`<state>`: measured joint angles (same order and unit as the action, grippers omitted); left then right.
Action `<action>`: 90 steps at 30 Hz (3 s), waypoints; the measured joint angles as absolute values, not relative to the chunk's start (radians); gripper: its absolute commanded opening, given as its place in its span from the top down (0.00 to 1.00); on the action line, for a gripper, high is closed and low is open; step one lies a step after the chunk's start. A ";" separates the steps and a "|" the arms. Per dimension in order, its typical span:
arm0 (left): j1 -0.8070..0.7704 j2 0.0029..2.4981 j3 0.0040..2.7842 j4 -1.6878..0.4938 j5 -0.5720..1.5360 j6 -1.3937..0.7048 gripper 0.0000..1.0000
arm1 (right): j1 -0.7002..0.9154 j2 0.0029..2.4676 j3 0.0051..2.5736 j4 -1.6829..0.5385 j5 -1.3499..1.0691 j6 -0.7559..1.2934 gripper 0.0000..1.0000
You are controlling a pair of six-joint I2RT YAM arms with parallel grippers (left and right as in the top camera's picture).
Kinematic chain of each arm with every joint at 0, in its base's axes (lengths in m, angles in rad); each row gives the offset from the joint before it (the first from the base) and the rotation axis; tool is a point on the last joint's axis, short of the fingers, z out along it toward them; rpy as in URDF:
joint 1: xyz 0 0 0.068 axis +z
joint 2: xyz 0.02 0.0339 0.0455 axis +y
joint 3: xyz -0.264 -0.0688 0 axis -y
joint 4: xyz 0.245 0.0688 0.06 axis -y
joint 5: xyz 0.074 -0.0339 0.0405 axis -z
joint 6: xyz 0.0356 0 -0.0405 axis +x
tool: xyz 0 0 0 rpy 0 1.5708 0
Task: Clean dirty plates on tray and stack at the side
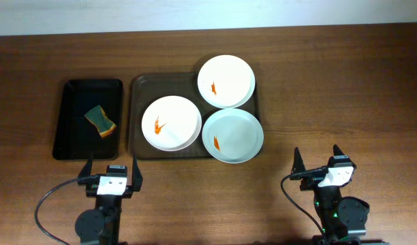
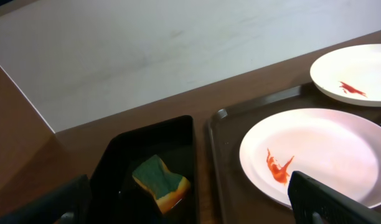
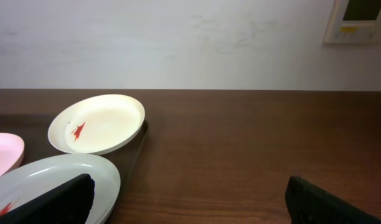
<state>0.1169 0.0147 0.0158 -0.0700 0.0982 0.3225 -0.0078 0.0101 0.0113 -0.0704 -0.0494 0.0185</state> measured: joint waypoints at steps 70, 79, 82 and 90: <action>0.161 1.647 1.457 -0.849 0.023 -0.252 0.01 | 0.495 1.912 1.608 -0.641 -0.221 0.364 0.45; 0.161 1.678 1.457 -0.847 -0.009 -0.259 0.01 | 0.591 2.125 1.666 -0.612 -0.163 0.474 0.59; 0.161 1.678 1.457 -0.844 -0.012 -0.259 0.01 | 0.591 2.169 1.670 -0.616 -0.147 0.478 0.66; 0.161 1.678 1.457 -0.853 -0.014 -0.259 0.01 | 0.591 2.255 1.681 -0.614 -0.136 0.516 0.71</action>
<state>0.1612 1.6779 1.4570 -0.8528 -0.0135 -0.2588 0.5911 2.2547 1.6806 -0.6136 -0.1360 0.5163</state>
